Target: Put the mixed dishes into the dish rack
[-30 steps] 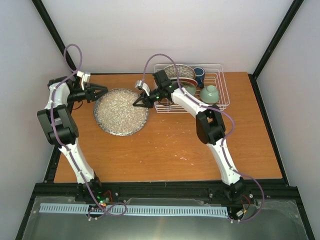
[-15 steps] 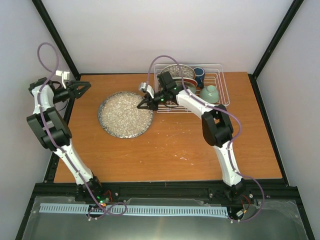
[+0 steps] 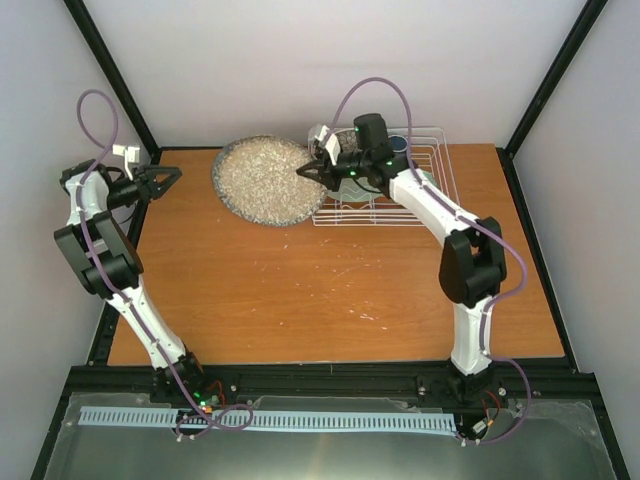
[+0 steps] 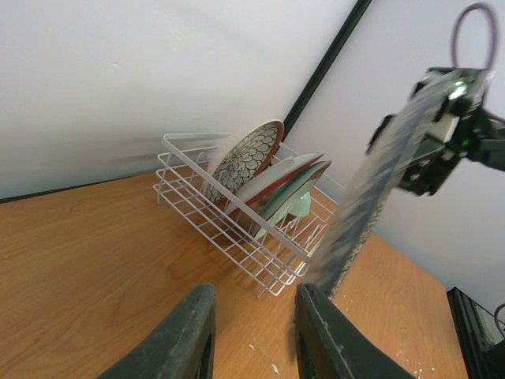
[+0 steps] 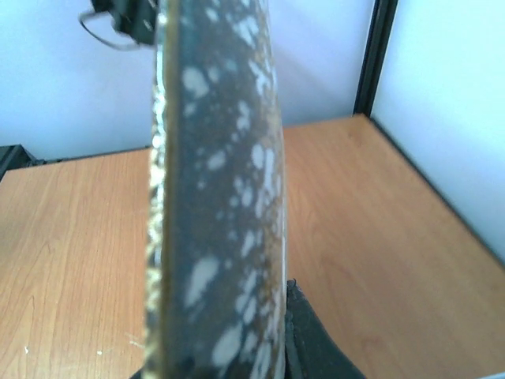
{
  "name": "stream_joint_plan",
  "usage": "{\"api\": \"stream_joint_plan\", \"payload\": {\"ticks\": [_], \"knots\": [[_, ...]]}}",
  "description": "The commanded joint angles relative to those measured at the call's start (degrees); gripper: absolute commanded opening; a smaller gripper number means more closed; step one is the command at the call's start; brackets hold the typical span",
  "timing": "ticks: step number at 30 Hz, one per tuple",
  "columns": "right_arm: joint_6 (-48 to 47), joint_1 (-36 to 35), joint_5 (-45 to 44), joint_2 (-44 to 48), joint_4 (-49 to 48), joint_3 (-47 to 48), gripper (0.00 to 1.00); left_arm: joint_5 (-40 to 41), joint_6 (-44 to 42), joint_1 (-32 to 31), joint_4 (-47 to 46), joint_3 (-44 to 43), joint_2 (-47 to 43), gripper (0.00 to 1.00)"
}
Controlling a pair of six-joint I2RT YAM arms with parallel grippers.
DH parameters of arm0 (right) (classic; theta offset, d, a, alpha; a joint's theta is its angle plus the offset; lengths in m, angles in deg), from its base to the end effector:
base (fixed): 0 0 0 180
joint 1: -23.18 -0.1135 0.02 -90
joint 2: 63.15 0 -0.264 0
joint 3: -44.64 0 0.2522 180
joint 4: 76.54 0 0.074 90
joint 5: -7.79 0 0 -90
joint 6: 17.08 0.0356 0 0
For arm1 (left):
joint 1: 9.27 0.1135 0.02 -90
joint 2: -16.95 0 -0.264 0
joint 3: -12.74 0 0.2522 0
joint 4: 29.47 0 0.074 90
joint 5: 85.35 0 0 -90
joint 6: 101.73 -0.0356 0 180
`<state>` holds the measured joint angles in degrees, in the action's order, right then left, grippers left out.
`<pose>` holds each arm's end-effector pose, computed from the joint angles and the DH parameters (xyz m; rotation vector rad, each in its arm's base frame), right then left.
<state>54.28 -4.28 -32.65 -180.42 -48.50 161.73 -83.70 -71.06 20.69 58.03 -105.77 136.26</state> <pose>0.4123 0.2448 0.3015 -1.2511 1.5735 0.9810 0.3675 0.1707 0.2652 0.4644 1.6734 -1.1823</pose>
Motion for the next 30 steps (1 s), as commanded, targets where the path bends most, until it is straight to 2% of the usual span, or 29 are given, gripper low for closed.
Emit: {"api": "stream_joint_plan", "payload": {"ticks": [1,7,13,19,30], "knots": [[-1.87,-1.19,5.65,12.13,-11.45,0.94,0.03,-8.27,-3.03,0.0,1.76,-2.01,2.05,0.29],[-12.96,-0.58,-3.89,17.45,-3.7,-0.84,0.03,-8.18,-2.98,0.04,1.77,-2.24,2.89,0.29],[-16.63,4.17,-12.79,23.45,-7.01,-8.07,0.03,-8.06,-2.87,0.02,1.79,-2.73,3.88,0.29],[-23.3,5.99,-23.83,25.97,-7.44,-11.57,0.03,-8.19,-2.57,0.02,1.76,-2.83,4.45,0.28],[-23.78,10.89,-21.87,27.01,-8.95,-14.19,0.03,-8.03,-1.95,0.04,1.74,-2.93,5.18,0.27]]}}
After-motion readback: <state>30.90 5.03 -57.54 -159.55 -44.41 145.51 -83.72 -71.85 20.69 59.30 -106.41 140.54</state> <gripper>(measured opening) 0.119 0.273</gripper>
